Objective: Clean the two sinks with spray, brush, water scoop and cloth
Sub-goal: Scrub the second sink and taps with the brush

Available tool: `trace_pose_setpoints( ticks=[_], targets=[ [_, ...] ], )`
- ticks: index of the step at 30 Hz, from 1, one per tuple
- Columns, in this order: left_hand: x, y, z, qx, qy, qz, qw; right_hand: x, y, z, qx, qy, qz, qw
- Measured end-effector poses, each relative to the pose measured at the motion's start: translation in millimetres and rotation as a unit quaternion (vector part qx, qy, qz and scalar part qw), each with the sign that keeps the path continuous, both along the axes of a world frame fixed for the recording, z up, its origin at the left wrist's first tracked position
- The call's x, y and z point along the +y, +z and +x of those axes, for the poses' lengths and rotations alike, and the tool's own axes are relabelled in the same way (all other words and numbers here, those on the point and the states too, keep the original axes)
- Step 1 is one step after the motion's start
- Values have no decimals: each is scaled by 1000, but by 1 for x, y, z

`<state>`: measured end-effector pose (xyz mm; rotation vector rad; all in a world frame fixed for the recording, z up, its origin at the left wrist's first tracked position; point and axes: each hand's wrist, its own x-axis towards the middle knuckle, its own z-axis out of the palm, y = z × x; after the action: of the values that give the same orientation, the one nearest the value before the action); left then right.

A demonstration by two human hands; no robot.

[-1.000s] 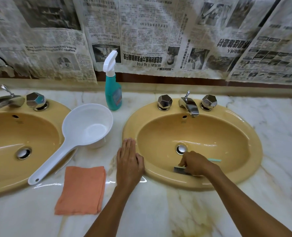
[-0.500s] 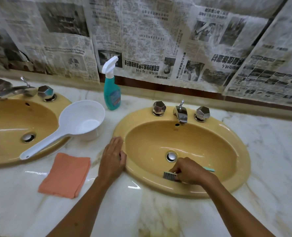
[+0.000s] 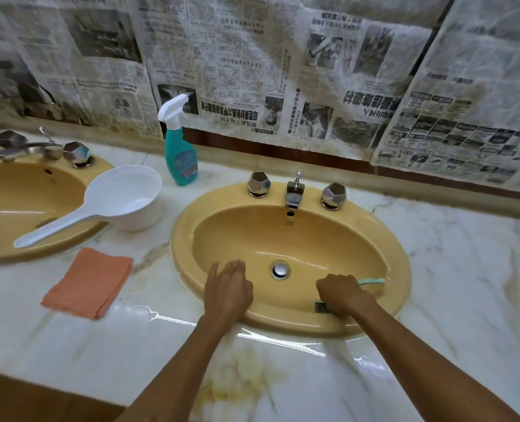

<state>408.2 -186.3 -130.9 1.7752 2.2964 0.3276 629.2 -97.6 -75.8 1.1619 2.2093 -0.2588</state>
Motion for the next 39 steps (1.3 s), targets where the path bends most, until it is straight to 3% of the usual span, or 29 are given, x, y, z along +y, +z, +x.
trace_pose_setpoints(
  ticks=[5, 11, 15, 20, 23, 25, 29, 34, 39],
  targets=[
    [8, 7, 3, 7, 79, -35, 996, 20, 19, 15, 70, 19, -86, 994],
    [10, 4, 7, 62, 80, -75, 992, 29, 7, 47, -60, 102, 25, 993],
    [8, 5, 7, 62, 81, -74, 992, 46, 22, 47, 2, 42, -103, 994],
    [8, 7, 7, 46, 89, -69, 993, 38, -10, 40, -38, 63, 7, 997],
    [7, 9, 8, 40, 96, -66, 992, 32, -16, 15, 27, 40, -88, 995],
    [7, 10, 9, 32, 103, -67, 992, 43, -10, 13, 10, 46, -128, 991],
    [8, 10, 9, 39, 112, -64, 991, 51, -23, 32, -39, 62, 5, 997],
    [12, 5, 8, 53, 126, -55, 989, 52, -31, 13, -11, 42, -125, 991],
    [11, 10, 12, 55, 138, -59, 987, 60, -36, 32, -44, 63, 50, 996]
  ],
)
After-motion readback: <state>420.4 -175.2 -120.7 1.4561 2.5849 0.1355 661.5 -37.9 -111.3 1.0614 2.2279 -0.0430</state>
